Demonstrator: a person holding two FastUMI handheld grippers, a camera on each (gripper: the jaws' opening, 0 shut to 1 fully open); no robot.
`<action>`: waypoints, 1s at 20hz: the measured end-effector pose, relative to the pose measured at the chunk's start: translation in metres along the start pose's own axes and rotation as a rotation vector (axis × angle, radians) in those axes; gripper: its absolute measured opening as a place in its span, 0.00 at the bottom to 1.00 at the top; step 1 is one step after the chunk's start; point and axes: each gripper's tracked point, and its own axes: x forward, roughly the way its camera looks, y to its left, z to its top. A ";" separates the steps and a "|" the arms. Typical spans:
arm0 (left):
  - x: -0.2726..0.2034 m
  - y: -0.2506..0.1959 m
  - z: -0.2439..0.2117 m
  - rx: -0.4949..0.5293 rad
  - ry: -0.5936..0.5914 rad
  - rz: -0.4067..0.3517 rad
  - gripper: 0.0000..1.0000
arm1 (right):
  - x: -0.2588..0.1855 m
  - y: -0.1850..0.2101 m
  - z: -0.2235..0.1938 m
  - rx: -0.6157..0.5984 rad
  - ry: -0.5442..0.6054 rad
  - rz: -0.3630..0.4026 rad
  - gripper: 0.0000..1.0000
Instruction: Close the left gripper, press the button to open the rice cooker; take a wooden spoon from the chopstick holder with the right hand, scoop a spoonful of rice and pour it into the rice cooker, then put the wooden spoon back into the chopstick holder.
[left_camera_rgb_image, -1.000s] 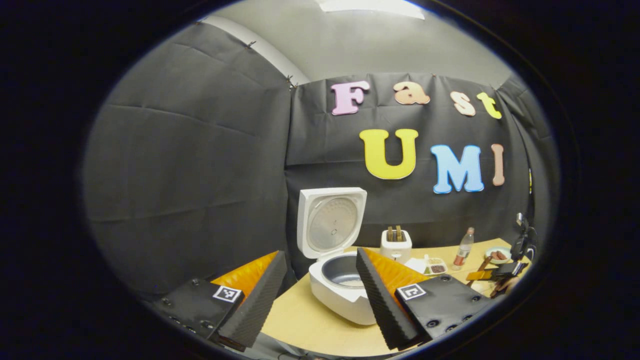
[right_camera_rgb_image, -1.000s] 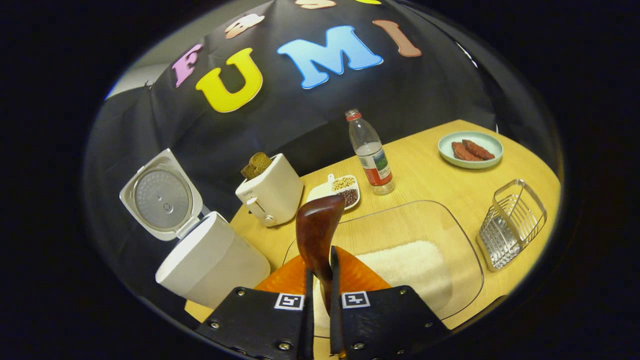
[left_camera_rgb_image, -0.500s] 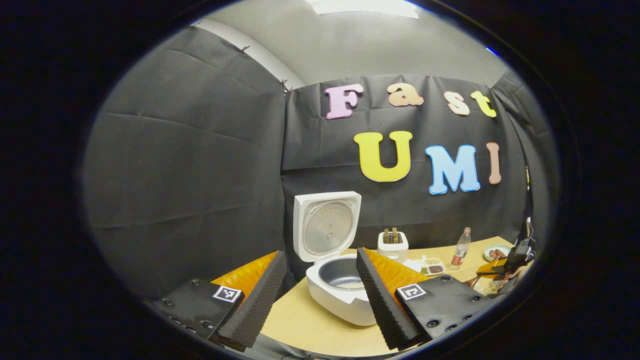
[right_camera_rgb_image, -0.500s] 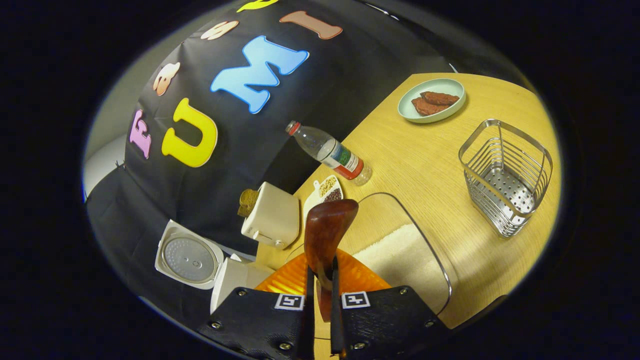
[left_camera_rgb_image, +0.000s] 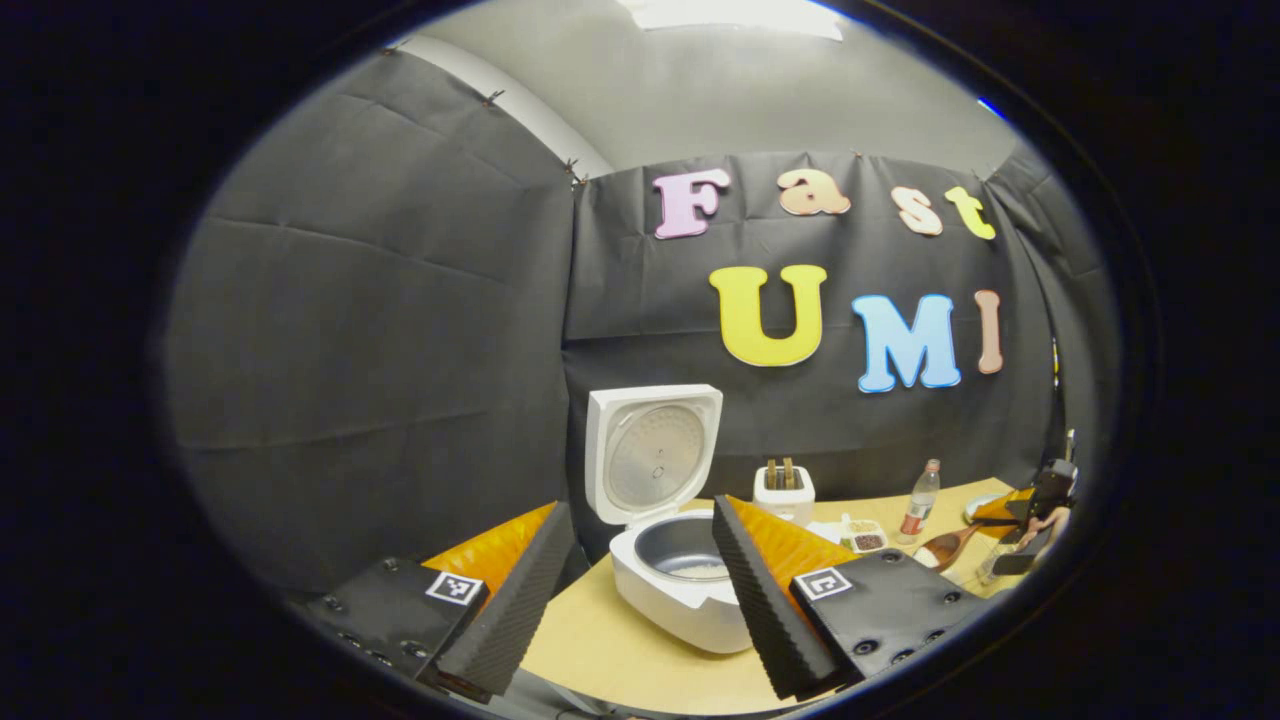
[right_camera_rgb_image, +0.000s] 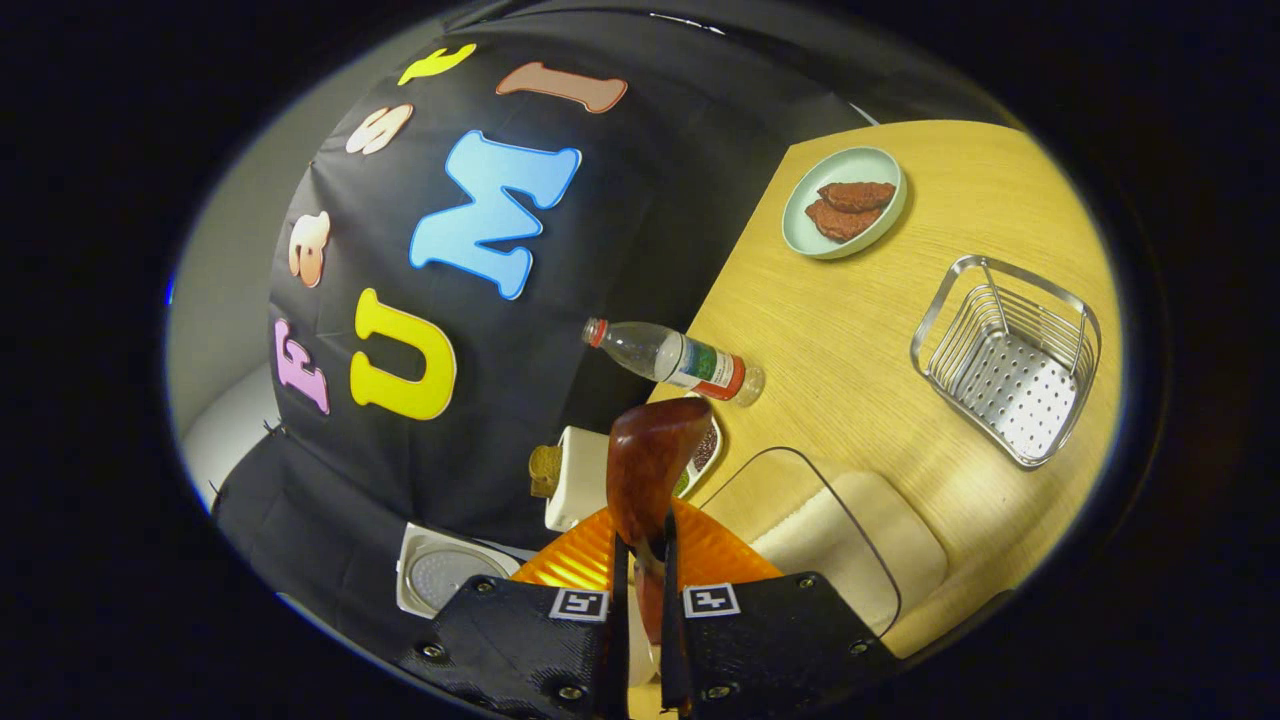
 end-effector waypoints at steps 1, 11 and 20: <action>0.000 0.001 -0.001 -0.003 0.000 0.001 0.97 | 0.001 0.007 -0.002 0.032 0.009 0.020 0.13; 0.003 0.024 -0.015 -0.054 0.018 0.023 0.99 | 0.029 0.101 -0.056 0.109 0.131 0.170 0.12; -0.005 0.074 -0.036 -0.101 0.044 0.109 0.99 | 0.069 0.174 -0.130 -0.034 0.230 0.235 0.12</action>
